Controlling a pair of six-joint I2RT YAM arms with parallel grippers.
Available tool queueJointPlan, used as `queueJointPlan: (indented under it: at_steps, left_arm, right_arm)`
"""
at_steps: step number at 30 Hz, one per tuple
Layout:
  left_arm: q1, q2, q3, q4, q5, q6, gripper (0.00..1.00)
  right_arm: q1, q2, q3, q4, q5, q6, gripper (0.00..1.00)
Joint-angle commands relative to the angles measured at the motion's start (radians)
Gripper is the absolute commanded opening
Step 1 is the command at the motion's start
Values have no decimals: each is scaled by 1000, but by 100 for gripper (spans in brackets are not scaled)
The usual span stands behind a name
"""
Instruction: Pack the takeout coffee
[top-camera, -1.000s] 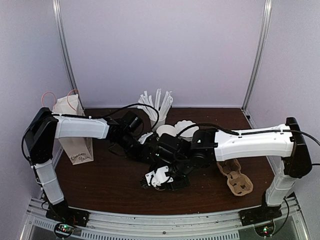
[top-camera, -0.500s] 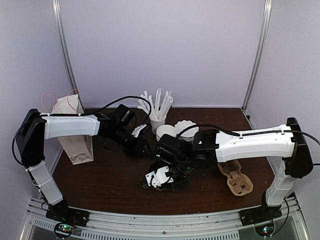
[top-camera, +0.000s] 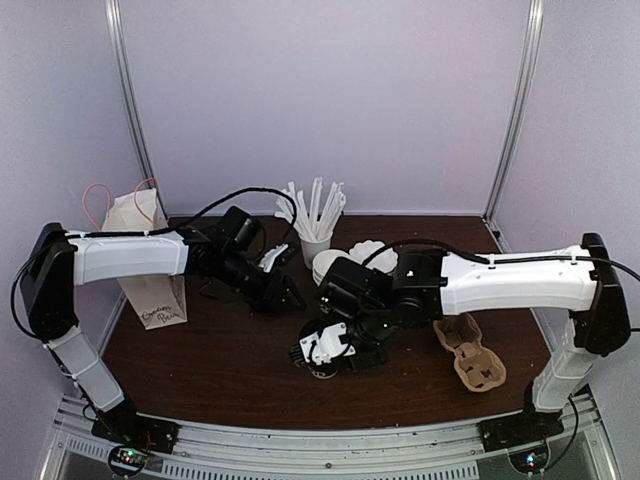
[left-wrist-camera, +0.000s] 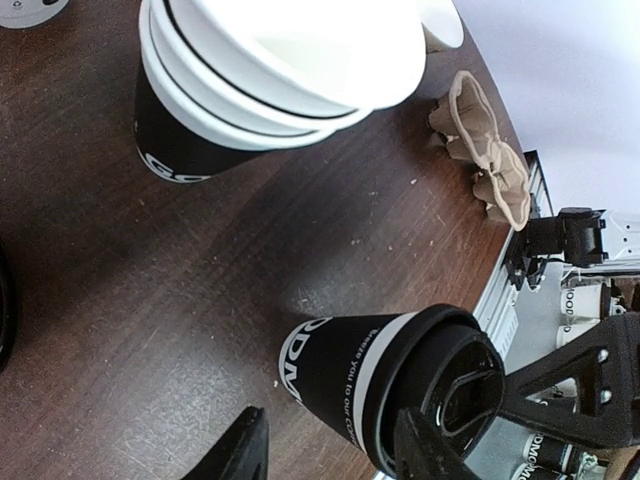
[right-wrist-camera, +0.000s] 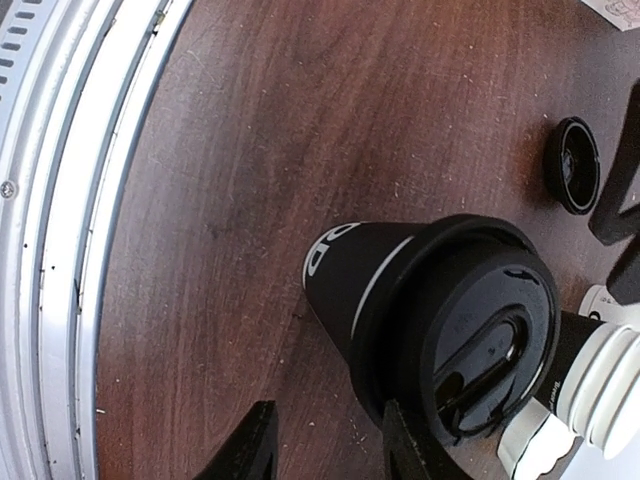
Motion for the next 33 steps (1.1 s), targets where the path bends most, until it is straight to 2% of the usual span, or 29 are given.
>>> queueJointPlan:
  at_steps: [1, 15, 22, 25, 28, 33]
  left_arm:
    - [4, -39, -22, 36, 27, -9, 46]
    - [4, -109, -81, 38, 32, -47, 45]
    - [-5, -131, -144, 164, 24, -191, 46]
    - [-27, -145, -158, 187, 10, -233, 49]
    - [-51, -174, -182, 191, -9, -252, 55]
    - [-84, -202, -218, 182, -26, -264, 61]
  right_arm:
    - [-36, -51, -4, -20, 33, -5, 40]
    - [-180, -90, -42, 19, -18, 25, 41]
    - [-230, -136, -55, -3, -55, 59, 41]
    - [-278, -163, -48, -28, -133, 98, 41]
    - [-368, -171, -45, -22, -288, 184, 42]
    - [-472, -107, -34, 24, -496, 352, 42]
